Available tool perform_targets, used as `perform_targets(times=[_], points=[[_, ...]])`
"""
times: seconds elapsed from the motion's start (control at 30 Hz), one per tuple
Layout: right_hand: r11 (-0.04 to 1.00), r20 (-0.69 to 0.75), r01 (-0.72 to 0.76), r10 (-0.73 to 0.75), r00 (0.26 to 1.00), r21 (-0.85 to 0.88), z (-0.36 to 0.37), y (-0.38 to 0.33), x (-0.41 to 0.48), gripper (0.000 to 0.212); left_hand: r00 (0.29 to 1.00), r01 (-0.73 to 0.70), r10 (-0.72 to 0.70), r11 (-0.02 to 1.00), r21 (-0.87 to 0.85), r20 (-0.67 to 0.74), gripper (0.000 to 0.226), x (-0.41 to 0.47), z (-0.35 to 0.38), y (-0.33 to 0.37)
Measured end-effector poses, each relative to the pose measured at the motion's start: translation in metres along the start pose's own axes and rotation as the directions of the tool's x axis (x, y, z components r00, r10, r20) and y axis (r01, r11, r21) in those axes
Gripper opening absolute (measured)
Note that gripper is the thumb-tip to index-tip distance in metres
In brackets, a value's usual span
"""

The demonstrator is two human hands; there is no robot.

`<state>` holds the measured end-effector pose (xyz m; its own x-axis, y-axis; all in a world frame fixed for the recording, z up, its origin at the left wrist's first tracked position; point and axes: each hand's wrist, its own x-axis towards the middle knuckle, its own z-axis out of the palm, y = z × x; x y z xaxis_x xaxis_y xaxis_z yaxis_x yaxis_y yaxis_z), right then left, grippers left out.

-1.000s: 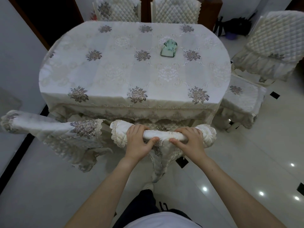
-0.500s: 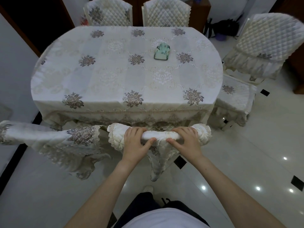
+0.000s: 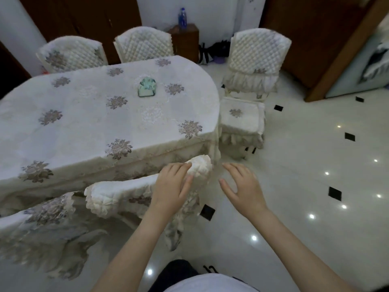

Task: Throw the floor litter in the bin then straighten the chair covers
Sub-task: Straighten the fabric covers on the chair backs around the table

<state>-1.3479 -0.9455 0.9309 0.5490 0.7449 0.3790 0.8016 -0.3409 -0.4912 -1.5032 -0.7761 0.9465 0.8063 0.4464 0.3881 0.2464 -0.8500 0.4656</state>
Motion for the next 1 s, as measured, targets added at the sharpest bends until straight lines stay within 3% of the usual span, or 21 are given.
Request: perform_targets(times=[0.3,0.53,0.77,1.0], points=[[0.937,-0.174,-0.33,0.309,0.935,-0.112,-0.072,0.076,-0.09,0.046,0.935,-0.291,0.31,0.948,-0.129,0.174,0.047,0.033,0.083,0.096],[0.827,-0.171,-0.546,0.523,0.835,-0.137,-0.079,0.135,-0.127,0.049,0.833,-0.341,0.384,0.923,-0.175,0.398,0.045,0.051,0.163,0.117],[0.795,-0.186,-0.576,0.547,0.816,-0.188,-0.093,0.225,-0.06,0.047,0.789,-0.352,0.411,0.911,-0.213,0.456,0.047,0.156,0.24,0.13],[0.785,-0.272,-0.567,0.505,0.819,-0.25,-0.15,0.315,0.056,0.046,0.794,-0.42,0.488,0.872,-0.252,0.362,0.048,0.315,0.283,0.169]])
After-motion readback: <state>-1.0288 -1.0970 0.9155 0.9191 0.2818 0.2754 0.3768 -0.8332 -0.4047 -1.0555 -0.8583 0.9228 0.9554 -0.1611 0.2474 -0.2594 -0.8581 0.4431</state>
